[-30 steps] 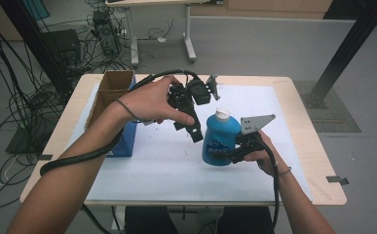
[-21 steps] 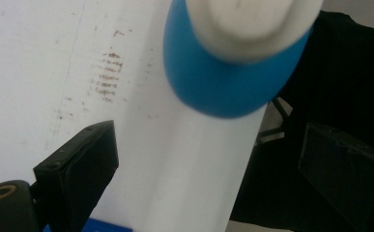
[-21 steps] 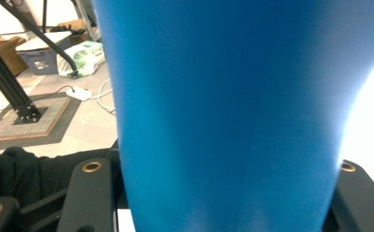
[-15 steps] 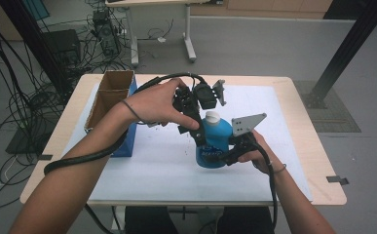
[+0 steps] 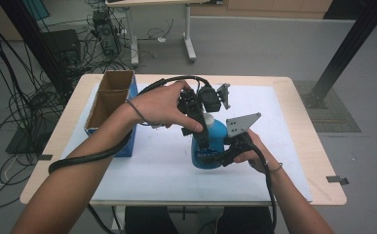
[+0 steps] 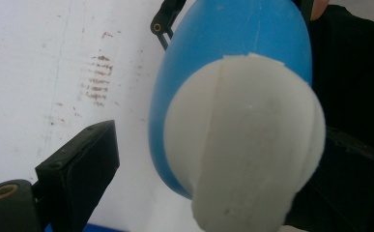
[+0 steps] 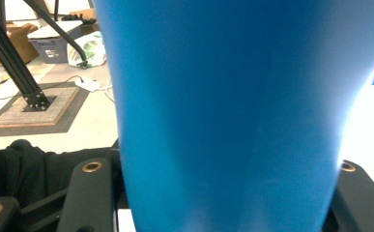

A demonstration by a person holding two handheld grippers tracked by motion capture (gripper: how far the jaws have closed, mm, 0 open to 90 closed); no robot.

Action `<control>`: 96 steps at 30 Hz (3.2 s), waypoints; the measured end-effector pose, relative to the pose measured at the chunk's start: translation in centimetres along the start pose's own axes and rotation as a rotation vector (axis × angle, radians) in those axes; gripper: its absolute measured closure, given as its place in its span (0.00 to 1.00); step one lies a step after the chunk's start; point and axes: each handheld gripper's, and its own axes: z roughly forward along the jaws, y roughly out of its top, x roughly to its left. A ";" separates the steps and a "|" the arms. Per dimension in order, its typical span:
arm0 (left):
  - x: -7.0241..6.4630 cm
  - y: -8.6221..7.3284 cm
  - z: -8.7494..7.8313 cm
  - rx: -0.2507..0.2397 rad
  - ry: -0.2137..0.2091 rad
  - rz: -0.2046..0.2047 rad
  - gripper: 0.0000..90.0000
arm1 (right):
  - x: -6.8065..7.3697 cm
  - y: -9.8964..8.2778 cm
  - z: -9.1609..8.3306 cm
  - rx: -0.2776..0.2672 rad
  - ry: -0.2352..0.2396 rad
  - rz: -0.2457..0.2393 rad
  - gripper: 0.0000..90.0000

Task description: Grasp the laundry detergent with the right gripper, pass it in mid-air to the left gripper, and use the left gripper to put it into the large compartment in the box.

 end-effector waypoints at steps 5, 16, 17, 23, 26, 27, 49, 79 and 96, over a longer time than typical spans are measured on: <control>0.0 0.0 0.1 -0.006 0.000 -0.007 0.09 | 0.0 0.0 0.0 0.001 -0.003 -0.001 0.46; 0.1 0.0 0.0 -0.006 0.004 -0.010 0.09 | 0.0 0.0 0.0 0.005 -0.006 -0.003 0.46; 0.1 0.0 0.0 -0.006 0.003 -0.012 0.09 | 0.0 0.0 0.0 0.006 -0.004 -0.002 0.46; 0.1 -0.1 -0.1 -0.003 0.003 -0.006 0.09 | 0.0 0.0 0.0 0.006 -0.006 0.000 0.46; 0.1 -0.1 -0.1 -0.007 0.002 -0.006 0.09 | 0.0 0.0 0.0 0.007 -0.008 0.001 0.46; 0.1 -0.1 -0.1 -0.008 0.000 -0.010 0.09 | 0.0 0.0 0.0 0.007 -0.006 0.000 0.46; 0.0 -0.2 -0.2 -0.011 -0.001 -0.004 0.09 | -0.1 0.0 0.1 0.014 -0.009 0.000 0.46; 0.0 -0.2 -0.3 -0.018 -0.002 -0.012 0.09 | -0.1 -0.1 0.2 0.017 -0.012 -0.005 0.46; 0.0 -0.2 -0.3 -0.014 -0.001 -0.013 0.09 | 0.0 -0.1 0.3 0.026 -0.011 -0.002 0.46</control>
